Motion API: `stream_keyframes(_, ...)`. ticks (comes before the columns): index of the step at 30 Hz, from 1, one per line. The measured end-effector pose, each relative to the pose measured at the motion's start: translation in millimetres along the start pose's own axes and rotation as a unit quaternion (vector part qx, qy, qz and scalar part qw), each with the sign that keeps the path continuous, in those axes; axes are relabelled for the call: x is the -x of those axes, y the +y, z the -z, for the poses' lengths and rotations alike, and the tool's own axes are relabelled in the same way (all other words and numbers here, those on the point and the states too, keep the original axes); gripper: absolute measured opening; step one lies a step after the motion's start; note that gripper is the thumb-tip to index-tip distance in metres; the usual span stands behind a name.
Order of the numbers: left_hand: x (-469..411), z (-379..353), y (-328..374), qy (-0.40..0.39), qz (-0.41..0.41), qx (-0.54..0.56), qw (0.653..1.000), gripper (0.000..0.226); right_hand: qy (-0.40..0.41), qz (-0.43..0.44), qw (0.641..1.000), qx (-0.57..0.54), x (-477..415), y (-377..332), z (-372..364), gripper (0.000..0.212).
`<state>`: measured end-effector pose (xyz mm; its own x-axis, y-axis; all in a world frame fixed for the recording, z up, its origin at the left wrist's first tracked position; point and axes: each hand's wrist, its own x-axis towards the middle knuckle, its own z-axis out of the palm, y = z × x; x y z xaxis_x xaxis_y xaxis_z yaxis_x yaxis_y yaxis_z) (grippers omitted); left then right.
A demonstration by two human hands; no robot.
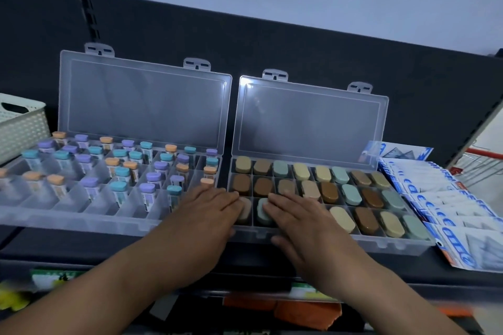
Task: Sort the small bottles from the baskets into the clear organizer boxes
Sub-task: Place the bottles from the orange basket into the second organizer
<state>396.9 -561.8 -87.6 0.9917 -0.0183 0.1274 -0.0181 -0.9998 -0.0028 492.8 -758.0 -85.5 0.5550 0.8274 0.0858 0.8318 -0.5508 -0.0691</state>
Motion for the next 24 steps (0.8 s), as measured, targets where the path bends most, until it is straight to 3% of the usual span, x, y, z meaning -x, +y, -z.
stream_keyframes(2, -0.1, -4.6, -2.0, 0.001, 0.011, -0.026, 1.000, 0.049, 0.002, -0.007, 1.000, 0.027, 1.0, 2.8, -3.0, 0.057)
stream_keyframes(11, -0.9, -8.6, 5.9, 0.027, 0.016, -0.056, 0.998, 0.049, 0.003, 0.055, 0.998, -0.041, 1.3, 14.3, -2.3, 0.057)
stream_keyframes(15, -3.0, -7.6, 11.0, 0.022, 0.010, -0.041, 0.999, 0.057, 0.040, 0.019, 0.996, -0.077, 8.0, 22.0, 6.6, 0.062)
stream_keyframes(19, -12.3, 4.7, 31.6, 0.004, -0.011, -0.002, 1.000, 0.067, 0.044, -0.024, 0.998, -0.045, 19.1, 40.0, 15.6, 0.062)
stream_keyframes(24, -28.4, 4.2, 57.8, 0.036, -0.070, 0.017, 0.997, 0.057, 0.038, -0.060, 0.997, -0.025, 37.2, 47.6, 14.0, 0.057)
